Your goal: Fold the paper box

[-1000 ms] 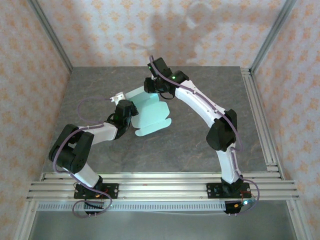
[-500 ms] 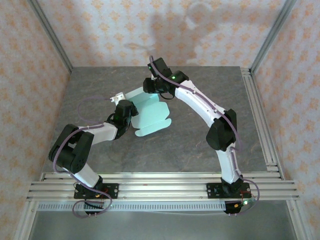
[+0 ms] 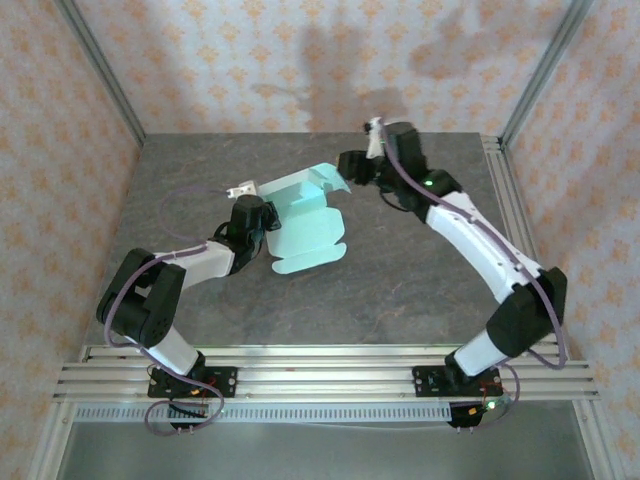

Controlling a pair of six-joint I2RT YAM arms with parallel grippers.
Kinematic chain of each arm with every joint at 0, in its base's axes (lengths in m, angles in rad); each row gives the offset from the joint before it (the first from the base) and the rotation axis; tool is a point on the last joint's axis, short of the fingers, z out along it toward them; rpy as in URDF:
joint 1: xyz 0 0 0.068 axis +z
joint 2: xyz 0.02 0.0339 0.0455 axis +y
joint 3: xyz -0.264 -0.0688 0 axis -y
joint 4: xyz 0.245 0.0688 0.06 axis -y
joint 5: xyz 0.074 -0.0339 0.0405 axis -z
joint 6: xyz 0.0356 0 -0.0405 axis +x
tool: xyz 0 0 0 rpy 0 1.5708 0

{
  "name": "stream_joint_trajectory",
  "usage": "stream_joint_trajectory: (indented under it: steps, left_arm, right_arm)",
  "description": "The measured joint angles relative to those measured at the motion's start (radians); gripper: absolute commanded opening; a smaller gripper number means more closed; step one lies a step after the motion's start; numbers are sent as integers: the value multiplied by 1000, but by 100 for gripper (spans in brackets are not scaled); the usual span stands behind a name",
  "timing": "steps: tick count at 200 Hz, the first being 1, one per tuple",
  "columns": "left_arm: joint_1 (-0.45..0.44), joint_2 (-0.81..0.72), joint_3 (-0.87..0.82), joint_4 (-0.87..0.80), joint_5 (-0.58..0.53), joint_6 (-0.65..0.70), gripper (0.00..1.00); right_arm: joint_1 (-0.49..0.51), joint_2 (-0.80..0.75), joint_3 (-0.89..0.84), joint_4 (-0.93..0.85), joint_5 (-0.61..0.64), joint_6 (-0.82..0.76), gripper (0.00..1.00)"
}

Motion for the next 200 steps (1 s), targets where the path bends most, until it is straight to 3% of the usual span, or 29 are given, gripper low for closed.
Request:
stream_joint_trajectory:
  steps: [37, 98, 150, 200]
  left_arm:
    - [2, -15, 2, 0, 126, 26, 0]
    - [2, -33, 2, 3, 239, 25, 0]
    - [2, -33, 13, 3, 265, 26, 0]
    - [2, -33, 19, 3, 266, 26, 0]
  right_arm:
    - [-175, -11, -137, 132, -247, -6, 40]
    - [-180, 43, -153, 151, -559, -120, 40]
    - [-117, 77, -170, 185, -637, -144, 38]
    - [-69, 109, -161, 137, -606, -233, 38]
